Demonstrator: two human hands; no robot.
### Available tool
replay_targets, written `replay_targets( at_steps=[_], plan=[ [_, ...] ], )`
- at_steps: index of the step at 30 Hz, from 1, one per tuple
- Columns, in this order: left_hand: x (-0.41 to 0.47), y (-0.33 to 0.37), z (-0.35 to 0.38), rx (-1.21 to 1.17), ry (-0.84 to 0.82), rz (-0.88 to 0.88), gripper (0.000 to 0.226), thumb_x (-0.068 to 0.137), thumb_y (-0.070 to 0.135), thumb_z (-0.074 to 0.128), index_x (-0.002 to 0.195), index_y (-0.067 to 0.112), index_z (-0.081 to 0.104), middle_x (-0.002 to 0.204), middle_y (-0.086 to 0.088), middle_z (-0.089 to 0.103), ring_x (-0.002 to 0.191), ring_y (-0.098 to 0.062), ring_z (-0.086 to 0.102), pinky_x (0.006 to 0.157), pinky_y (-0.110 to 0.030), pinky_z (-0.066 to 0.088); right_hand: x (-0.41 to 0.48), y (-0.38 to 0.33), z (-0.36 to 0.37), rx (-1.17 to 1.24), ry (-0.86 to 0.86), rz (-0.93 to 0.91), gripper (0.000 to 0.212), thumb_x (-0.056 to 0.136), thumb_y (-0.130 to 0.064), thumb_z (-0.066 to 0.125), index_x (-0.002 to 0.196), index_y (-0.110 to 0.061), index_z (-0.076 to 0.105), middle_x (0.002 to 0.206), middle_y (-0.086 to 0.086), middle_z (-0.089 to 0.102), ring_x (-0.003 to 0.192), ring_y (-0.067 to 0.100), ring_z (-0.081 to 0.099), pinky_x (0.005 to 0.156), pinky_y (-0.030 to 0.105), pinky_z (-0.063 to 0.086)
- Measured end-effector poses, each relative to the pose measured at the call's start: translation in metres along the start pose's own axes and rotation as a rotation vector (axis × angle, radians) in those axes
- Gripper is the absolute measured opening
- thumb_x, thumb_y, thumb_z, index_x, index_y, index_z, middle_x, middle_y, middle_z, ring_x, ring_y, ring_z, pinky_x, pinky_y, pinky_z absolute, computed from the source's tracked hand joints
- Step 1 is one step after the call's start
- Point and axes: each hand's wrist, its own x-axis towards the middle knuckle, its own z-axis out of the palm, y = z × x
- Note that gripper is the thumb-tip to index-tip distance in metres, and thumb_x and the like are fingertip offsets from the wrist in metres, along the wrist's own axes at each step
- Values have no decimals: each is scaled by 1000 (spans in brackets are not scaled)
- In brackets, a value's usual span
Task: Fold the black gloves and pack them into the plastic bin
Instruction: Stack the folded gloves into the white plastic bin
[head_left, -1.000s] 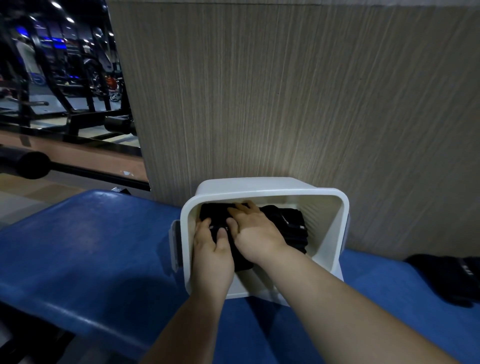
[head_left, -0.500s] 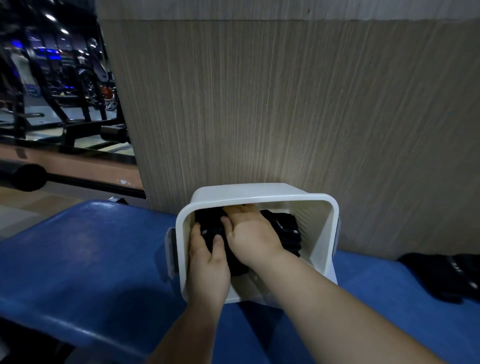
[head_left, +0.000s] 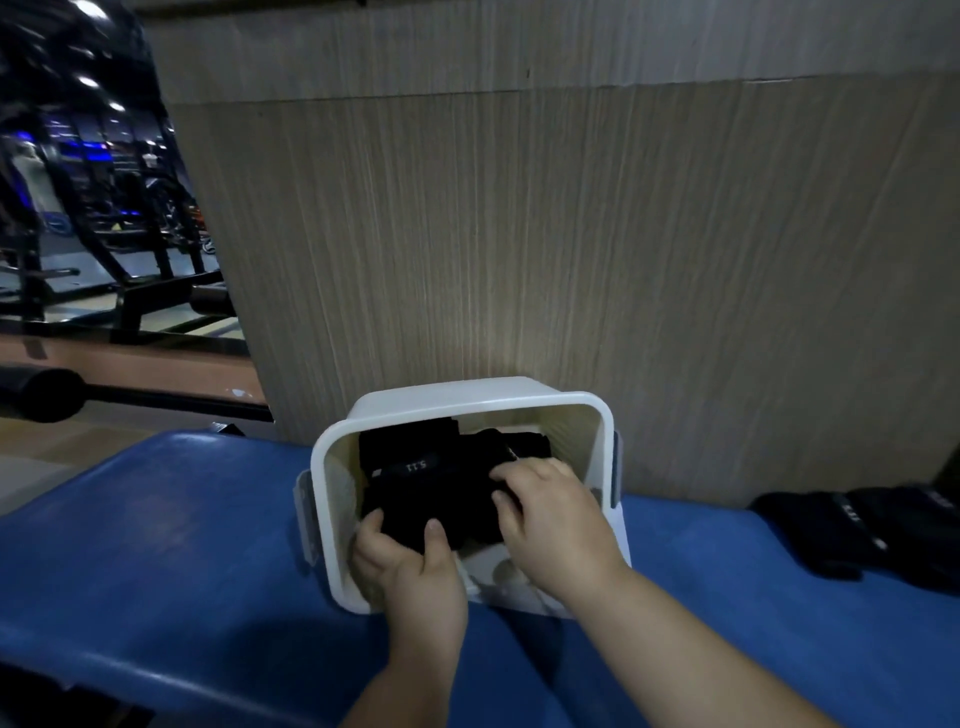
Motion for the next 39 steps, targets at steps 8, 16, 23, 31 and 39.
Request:
replay_targets(
  at_steps=[8, 16, 23, 31, 39],
  plan=[
    [-43, -6, 31, 63, -126, 4, 47, 96, 26, 51, 137, 17, 30, 148, -7, 19, 134, -19, 19, 101, -26, 23, -48, 61, -24, -35, -34, 173, 24, 95, -26, 49, 114, -22, 64, 113, -6, 62, 108, 15, 53, 82, 24, 42],
    [-99, -5, 97, 170, -343, 150, 37, 96, 25, 51, 130, 17, 39, 136, 0, 35, 121, -11, 26, 96, -18, 20, -90, 129, -57, -83, 19, 334, 18, 92, -31, 56, 104, -22, 66, 101, -4, 63, 95, 17, 58, 75, 27, 45],
    [-144, 0, 172, 260, -599, 214, 31, 96, 27, 52, 123, 13, 47, 122, 1, 48, 119, -17, 43, 96, -21, 31, -119, 191, -96, -152, 121, 487, 19, 87, -25, 63, 104, -19, 68, 102, -1, 64, 95, 21, 60, 74, 31, 48],
    [-177, 15, 249, 291, -730, 180, 37, 96, 31, 52, 126, 10, 48, 129, -5, 50, 122, -22, 45, 100, -28, 36, -139, 248, -139, -253, 301, 608, 22, 83, -20, 67, 104, -17, 70, 103, 4, 66, 98, 29, 54, 85, 36, 45],
    [-174, 24, 302, 459, -786, 72, 50, 96, 36, 50, 136, 8, 37, 130, -12, 53, 114, -30, 54, 85, -32, 44, -139, 266, -135, -170, 133, 640, 32, 90, -21, 56, 122, -21, 62, 124, -3, 58, 115, 22, 50, 93, 33, 43]
  ],
)
